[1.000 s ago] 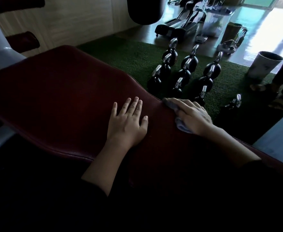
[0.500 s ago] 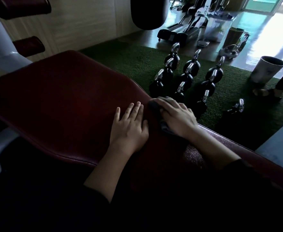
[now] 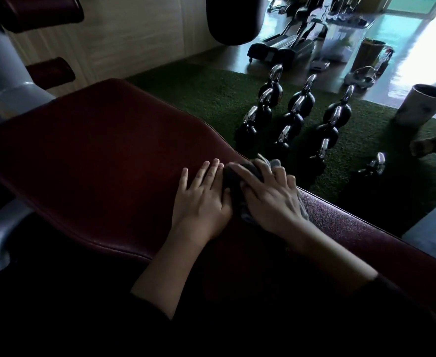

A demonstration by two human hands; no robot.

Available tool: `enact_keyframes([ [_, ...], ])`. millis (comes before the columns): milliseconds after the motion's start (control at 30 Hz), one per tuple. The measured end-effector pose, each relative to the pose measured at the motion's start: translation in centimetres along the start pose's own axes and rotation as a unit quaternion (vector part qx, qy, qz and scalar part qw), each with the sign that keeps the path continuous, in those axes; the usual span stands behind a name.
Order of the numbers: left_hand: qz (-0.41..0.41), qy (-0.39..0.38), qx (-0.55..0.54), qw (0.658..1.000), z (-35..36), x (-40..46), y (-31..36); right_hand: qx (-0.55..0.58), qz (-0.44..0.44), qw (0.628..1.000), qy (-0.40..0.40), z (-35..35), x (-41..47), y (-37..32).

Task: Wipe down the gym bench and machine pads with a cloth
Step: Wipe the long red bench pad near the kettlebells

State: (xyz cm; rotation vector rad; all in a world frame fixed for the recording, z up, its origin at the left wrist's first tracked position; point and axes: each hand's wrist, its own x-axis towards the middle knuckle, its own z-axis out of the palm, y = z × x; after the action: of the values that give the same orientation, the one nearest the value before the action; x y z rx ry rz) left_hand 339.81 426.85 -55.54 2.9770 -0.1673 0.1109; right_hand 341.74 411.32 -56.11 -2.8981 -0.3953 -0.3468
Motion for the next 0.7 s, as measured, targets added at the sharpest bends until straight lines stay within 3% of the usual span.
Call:
enact_keyframes([
  [200,-0.002,-0.007,0.000,1.000,-0.1,-0.3,0.1,0.032,0.064,0.995,-0.064,-0.9,2.6,5.6],
  [367,0.016,-0.008,-0.018,1.000,-0.3,-0.2,-0.1,0.022,0.080,0.997,-0.007,-1.4,-2.8,8.3],
  [500,0.043,-0.001,-0.053,0.998,-1.5,-1.1,-1.6,0.032,0.041,0.998,0.043,-1.5,-4.1,6.8],
  [700,0.048,0.012,0.011,0.999,-3.5,-3.6,-5.6,0.079,-0.098,0.991,0.035,-1.4,-4.3,0.5],
])
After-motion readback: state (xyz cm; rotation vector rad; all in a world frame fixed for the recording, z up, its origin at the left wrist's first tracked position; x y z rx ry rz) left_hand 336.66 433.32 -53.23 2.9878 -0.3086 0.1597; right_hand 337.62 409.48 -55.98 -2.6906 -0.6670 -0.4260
